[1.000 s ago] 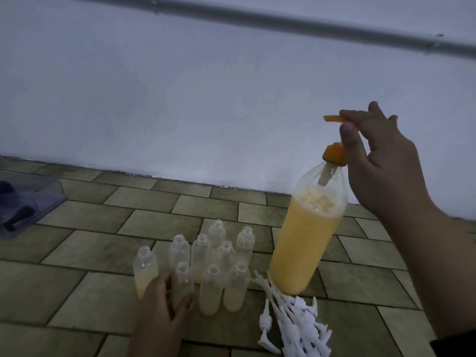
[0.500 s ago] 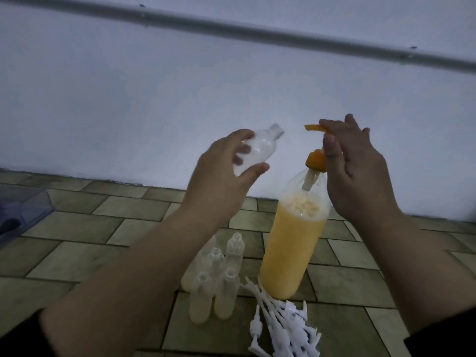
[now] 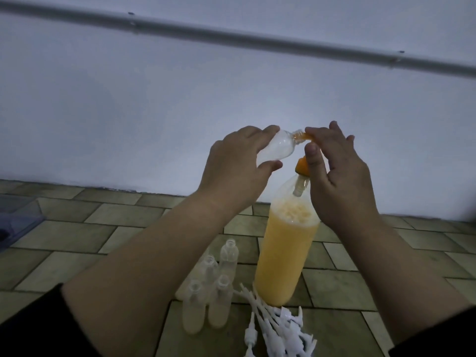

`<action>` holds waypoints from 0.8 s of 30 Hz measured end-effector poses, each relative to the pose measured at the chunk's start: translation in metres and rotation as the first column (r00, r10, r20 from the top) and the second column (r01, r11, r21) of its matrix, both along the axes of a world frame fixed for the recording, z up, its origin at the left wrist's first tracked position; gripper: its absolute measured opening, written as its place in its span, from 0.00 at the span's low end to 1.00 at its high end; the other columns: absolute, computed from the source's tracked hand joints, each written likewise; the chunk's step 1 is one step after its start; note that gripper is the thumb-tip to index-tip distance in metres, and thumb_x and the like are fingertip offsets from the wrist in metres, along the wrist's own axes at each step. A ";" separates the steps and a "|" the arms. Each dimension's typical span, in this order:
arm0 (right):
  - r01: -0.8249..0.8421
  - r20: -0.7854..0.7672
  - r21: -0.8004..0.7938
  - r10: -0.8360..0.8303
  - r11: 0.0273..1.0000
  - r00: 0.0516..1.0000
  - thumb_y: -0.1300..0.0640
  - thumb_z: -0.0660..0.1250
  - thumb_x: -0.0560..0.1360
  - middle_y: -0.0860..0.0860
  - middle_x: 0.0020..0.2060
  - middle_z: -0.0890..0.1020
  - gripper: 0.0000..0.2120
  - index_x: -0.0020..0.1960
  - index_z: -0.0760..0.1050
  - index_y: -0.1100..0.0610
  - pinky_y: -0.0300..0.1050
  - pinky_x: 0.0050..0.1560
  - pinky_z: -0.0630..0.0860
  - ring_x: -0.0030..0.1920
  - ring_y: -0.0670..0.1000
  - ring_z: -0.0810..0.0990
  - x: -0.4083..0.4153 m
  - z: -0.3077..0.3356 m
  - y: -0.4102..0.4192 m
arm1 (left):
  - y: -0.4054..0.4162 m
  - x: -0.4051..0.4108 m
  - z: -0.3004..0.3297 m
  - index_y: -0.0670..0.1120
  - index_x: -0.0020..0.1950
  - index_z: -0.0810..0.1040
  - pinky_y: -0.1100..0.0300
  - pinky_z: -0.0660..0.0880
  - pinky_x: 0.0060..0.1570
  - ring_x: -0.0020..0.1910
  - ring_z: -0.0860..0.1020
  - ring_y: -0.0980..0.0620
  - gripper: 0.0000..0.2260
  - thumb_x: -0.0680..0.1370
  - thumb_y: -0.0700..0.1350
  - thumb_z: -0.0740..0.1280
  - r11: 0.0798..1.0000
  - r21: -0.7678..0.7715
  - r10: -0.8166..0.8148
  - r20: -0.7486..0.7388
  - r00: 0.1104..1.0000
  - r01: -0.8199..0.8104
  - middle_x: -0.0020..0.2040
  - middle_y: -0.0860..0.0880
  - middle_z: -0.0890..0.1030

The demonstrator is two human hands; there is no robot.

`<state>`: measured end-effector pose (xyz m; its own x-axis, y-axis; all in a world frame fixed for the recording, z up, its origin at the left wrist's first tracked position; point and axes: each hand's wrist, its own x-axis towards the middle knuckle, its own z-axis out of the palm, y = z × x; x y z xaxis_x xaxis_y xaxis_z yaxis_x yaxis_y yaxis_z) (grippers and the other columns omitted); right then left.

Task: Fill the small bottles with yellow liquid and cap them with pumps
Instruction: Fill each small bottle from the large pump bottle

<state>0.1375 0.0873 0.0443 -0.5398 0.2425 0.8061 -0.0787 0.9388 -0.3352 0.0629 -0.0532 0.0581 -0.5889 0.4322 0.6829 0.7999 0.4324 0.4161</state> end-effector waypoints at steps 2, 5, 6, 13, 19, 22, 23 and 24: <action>0.001 -0.026 -0.014 -0.001 1.000 1.000 0.46 0.49 0.81 0.48 0.67 0.73 0.21 0.67 0.70 0.53 0.32 0.70 0.43 0.70 0.39 0.55 -0.003 -0.007 -0.001 | 0.002 0.000 -0.001 0.52 0.72 0.67 0.52 0.66 0.65 0.64 0.71 0.50 0.23 0.77 0.51 0.66 0.999 -0.043 0.030 -0.060 0.998 -0.033 0.68 0.52 0.73; 0.010 -0.022 -0.044 -0.011 0.999 1.000 0.46 0.50 0.81 0.49 0.66 0.73 0.21 0.66 0.71 0.53 0.29 0.69 0.41 0.71 0.40 0.57 -0.005 -0.016 -0.001 | 0.004 0.002 -0.007 0.51 0.72 0.67 0.52 0.66 0.64 0.64 0.71 0.49 0.23 0.77 0.50 0.66 0.995 -0.098 0.017 -0.067 0.998 -0.023 0.67 0.52 0.74; 0.008 -0.012 -0.051 -0.009 0.999 1.000 0.45 0.50 0.80 0.49 0.66 0.74 0.21 0.66 0.71 0.53 0.29 0.69 0.41 0.72 0.42 0.58 -0.004 -0.016 -0.001 | 0.004 0.002 -0.007 0.51 0.71 0.67 0.52 0.67 0.63 0.63 0.71 0.49 0.23 0.77 0.50 0.66 0.994 -0.108 0.013 -0.071 0.997 -0.021 0.66 0.52 0.75; -0.006 -0.046 -0.015 0.006 1.000 0.999 0.45 0.49 0.81 0.50 0.66 0.74 0.22 0.64 0.73 0.54 0.28 0.68 0.41 0.74 0.48 0.59 0.000 0.002 0.001 | 0.001 0.001 0.011 0.52 0.71 0.67 0.53 0.65 0.61 0.63 0.71 0.49 0.23 0.77 0.51 0.66 0.989 -0.131 0.040 -0.180 0.983 -0.064 0.66 0.53 0.75; -0.004 -0.068 -0.093 -0.002 0.996 0.998 0.49 0.51 0.81 0.51 0.64 0.76 0.20 0.65 0.73 0.56 0.28 0.70 0.46 0.73 0.49 0.63 -0.005 -0.015 -0.004 | 0.002 0.003 0.001 0.50 0.69 0.70 0.52 0.67 0.61 0.61 0.74 0.47 0.22 0.75 0.49 0.68 0.992 -0.120 0.026 -0.150 0.988 -0.044 0.66 0.52 0.76; -0.014 -0.023 -0.068 0.012 0.998 1.000 0.46 0.50 0.80 0.51 0.65 0.75 0.22 0.65 0.73 0.55 0.30 0.69 0.45 0.73 0.49 0.62 -0.003 -0.006 -0.006 | -0.002 0.000 0.010 0.52 0.70 0.69 0.53 0.65 0.62 0.62 0.73 0.48 0.23 0.75 0.50 0.67 0.982 -0.173 0.050 -0.179 0.983 -0.081 0.67 0.54 0.75; -0.018 -0.022 -0.060 0.017 0.998 1.000 0.45 0.50 0.80 0.50 0.65 0.76 0.23 0.65 0.73 0.55 0.28 0.68 0.44 0.73 0.48 0.61 -0.002 -0.002 -0.006 | -0.002 -0.001 0.013 0.52 0.70 0.69 0.54 0.64 0.62 0.63 0.72 0.49 0.23 0.76 0.51 0.67 0.980 -0.176 0.058 -0.184 0.981 -0.091 0.67 0.54 0.74; -0.019 -0.029 -0.058 0.017 0.998 0.999 0.44 0.49 0.80 0.50 0.65 0.76 0.23 0.64 0.74 0.55 0.26 0.67 0.43 0.73 0.48 0.61 -0.002 0.002 -0.006 | -0.002 -0.001 0.017 0.52 0.70 0.68 0.54 0.64 0.63 0.63 0.72 0.50 0.23 0.75 0.51 0.67 0.982 -0.165 0.060 -0.185 0.981 -0.091 0.67 0.54 0.74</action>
